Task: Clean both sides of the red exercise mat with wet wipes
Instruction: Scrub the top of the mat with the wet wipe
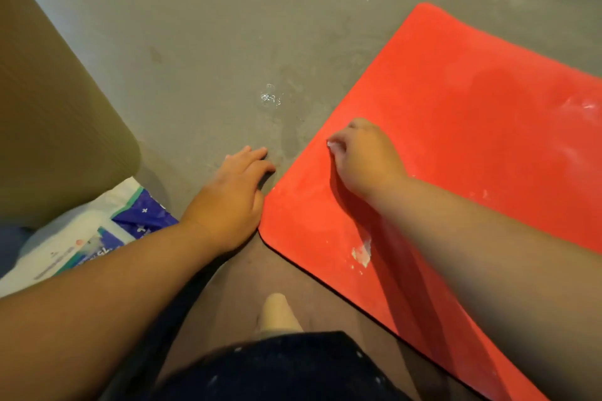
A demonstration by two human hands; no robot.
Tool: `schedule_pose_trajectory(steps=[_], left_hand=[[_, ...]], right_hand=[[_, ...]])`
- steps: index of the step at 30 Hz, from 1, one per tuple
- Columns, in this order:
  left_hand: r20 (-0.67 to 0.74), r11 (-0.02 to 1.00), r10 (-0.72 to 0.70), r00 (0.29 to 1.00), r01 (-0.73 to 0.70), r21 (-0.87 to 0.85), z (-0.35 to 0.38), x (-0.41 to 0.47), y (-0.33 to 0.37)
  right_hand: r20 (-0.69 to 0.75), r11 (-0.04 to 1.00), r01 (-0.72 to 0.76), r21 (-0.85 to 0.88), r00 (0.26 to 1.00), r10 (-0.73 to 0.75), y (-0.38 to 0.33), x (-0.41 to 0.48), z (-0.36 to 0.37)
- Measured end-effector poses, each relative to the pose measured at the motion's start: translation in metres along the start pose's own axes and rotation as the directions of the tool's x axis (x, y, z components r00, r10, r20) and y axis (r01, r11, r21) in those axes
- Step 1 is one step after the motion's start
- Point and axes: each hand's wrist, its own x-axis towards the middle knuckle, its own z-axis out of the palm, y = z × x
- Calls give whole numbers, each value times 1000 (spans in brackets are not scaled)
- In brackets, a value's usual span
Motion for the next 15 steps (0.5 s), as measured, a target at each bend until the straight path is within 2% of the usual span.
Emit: schedule_pose_trajectory(steps=[1,3,4,6,8,10,11,12,13,15], left_hand=[[89,1000,-12,996,11,20,-8,0,3],[279,997,-47,959,27,74,-28,4,8],[373,994,-59,926,21,105,-37,7,9],[537,985,-69,841,-27,169,-48,11,9],[591,978,-58,805,-75,197,-51,11,4],[596,978,-28,803,-101,183,-52,11,-1],[603,979,-17,798,-109,172,-52,12,-2],[616,980,-15,787,-110,164,-53,14,-3],[631,982,-16,775,-107,157,-54,16,-4],[653,980,-20,757,-114,162,-55,19,-7]], right_hand=[[21,1000,19,-15,1000,-19,-13,-10,2],[93,978,196,73,975,-203,-53,-49,8],[123,951,278,138,948,-295,-68,-67,7],[167,916,354,190,908,-385,-67,-71,5],[149,947,300,113,937,-315,-44,-44,0],[61,993,113,21,992,-114,-21,-20,-1],[31,999,28,27,999,-29,-19,-16,1],[45,999,7,40,999,-9,-25,-19,3],[97,997,53,52,994,-58,-38,-27,5],[156,954,249,167,949,-275,-66,-56,6]])
